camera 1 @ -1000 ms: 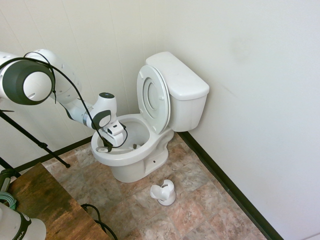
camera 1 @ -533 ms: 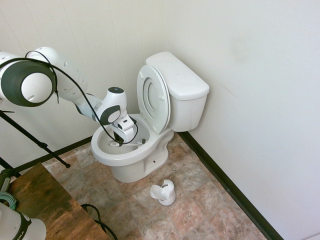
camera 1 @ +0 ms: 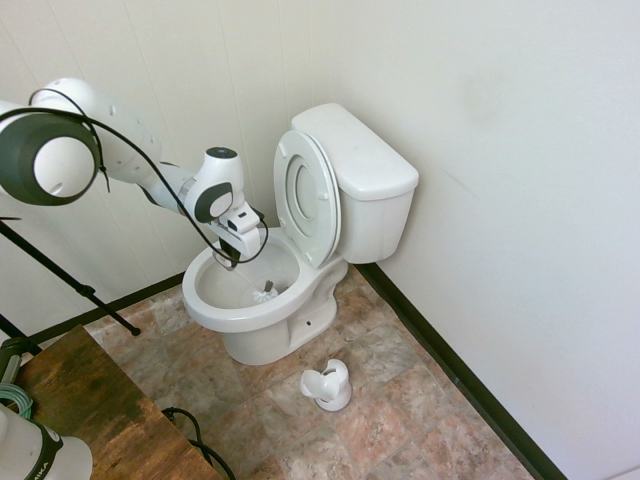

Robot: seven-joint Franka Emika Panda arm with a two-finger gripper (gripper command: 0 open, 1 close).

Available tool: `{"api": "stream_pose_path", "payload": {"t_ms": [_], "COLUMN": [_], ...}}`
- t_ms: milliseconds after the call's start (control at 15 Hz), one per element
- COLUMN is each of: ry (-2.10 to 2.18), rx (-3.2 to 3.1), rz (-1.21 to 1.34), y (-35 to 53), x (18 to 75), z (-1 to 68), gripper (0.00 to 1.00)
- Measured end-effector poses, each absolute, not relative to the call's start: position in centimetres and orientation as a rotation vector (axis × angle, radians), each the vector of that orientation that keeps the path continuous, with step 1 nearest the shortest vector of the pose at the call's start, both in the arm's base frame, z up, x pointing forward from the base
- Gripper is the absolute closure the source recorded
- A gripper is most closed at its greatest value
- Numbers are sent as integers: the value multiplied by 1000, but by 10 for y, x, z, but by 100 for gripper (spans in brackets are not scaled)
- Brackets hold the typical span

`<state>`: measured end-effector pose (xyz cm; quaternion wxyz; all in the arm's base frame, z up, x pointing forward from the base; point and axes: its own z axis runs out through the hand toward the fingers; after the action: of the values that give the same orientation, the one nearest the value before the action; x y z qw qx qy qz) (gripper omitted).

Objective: Clean the toilet

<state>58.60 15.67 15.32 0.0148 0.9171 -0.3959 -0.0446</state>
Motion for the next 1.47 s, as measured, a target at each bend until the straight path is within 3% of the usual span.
{"api": "stream_pose_path", "payload": {"t_ms": [400, 733, 1000, 1467], "ry": [-1137, -1287, -1458, -1626], "rx": [2902, 2883, 2777, 2628], "rz": [-89, -16, -46, -127], "y": [169, 108, 30, -77], "x": [546, 529, 539, 555], "z": [297, 384, 372, 292], "gripper": [100, 100, 100, 100]}}
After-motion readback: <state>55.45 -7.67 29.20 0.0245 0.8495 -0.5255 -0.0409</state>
